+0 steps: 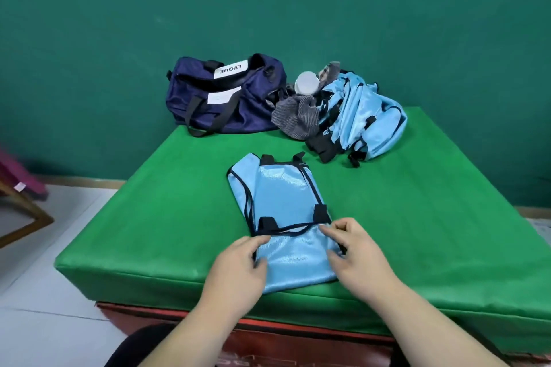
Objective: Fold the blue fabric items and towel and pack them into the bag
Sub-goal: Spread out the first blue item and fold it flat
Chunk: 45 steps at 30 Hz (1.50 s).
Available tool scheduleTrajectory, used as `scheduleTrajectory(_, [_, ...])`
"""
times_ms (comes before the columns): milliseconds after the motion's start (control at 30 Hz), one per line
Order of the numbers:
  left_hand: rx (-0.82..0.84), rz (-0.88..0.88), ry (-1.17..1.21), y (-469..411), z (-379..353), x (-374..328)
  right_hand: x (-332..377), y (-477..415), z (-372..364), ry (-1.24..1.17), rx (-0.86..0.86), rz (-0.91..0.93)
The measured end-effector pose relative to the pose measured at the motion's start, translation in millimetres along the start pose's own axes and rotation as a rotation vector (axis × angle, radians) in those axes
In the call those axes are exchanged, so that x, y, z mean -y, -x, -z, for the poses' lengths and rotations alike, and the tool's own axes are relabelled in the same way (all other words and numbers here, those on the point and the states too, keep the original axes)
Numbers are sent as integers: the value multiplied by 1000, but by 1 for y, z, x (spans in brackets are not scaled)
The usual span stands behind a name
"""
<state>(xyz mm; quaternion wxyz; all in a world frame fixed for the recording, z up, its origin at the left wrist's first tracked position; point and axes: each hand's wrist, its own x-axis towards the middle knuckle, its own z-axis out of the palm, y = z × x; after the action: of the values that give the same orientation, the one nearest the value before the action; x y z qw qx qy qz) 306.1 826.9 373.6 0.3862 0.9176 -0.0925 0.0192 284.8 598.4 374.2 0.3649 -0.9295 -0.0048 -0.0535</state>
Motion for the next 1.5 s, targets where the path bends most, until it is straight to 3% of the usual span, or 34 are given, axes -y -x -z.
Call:
scheduleTrajectory(400, [-56,79,-6,0,-3,-5,-17,-1,3,78,-49,-77])
scheduleTrajectory(600, [-66,64,25,1,8,-14,-15,2,12,26,-3,-66])
scheduleTrajectory(733, [-131,45,68,-18,13,-22,-20,0,15,-152,-74,-61])
scheduleTrajectory(967, [-113,101,-25,-71,3,-4,-32,-39,16,-262,-216,-84])
scheduleTrajectory(1267, [-67,149,-169,-151,3,21,-30,-126,5,-282,-260,-141])
scheduleTrajectory(1500, [-83,204,-336,-179,-2,29,-38,-138,-1,-257,-226,-147])
